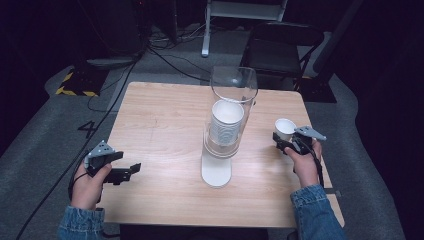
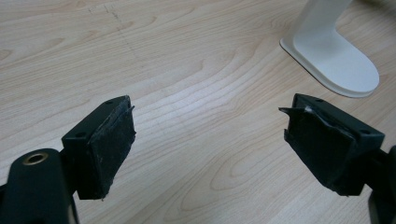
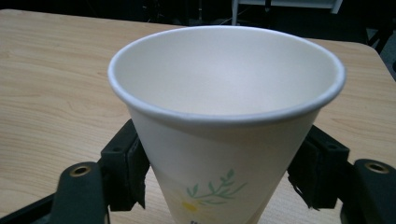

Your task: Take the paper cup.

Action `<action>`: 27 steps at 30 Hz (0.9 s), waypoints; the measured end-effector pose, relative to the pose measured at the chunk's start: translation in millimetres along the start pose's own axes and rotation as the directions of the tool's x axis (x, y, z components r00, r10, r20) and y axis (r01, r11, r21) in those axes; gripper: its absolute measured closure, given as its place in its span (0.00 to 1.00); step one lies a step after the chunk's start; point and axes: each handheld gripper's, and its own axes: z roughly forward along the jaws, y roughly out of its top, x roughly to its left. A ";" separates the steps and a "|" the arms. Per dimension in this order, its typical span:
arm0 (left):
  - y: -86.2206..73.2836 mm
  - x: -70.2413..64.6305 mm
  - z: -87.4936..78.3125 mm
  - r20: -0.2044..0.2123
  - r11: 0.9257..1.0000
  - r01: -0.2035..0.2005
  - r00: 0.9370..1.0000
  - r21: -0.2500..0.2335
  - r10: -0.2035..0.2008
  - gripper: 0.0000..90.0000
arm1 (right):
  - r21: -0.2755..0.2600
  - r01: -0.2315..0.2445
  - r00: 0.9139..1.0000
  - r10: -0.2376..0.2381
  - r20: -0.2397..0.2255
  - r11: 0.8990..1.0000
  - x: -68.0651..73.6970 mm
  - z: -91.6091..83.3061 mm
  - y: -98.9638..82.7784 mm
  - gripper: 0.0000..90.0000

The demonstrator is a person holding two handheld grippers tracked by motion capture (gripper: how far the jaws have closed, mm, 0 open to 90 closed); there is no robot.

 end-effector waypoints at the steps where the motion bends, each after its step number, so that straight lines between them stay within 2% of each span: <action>1: 0.0 0.3 0.0 -0.001 1.000 -0.002 1.000 0.000 0.002 0.17 | 0.007 0.000 1.000 0.000 0.000 1.000 -0.4 0.9 -1.2 0.34; 13: 0.2 -0.2 1.6 0.003 1.000 -0.006 1.000 0.008 0.006 0.17 | 0.061 0.024 0.999 -0.022 -0.036 0.998 6.3 9.9 -8.9 0.33; 21: 0.5 -0.8 2.3 0.005 1.000 0.001 1.000 0.007 -0.001 0.17 | 0.113 0.008 0.999 -0.002 -0.054 0.994 6.2 13.1 -15.0 0.32; 27: 1.5 -0.6 3.1 0.007 1.000 -0.006 1.000 0.008 0.006 0.17 | 0.134 0.016 0.998 -0.008 -0.058 0.991 5.9 12.6 -16.8 0.31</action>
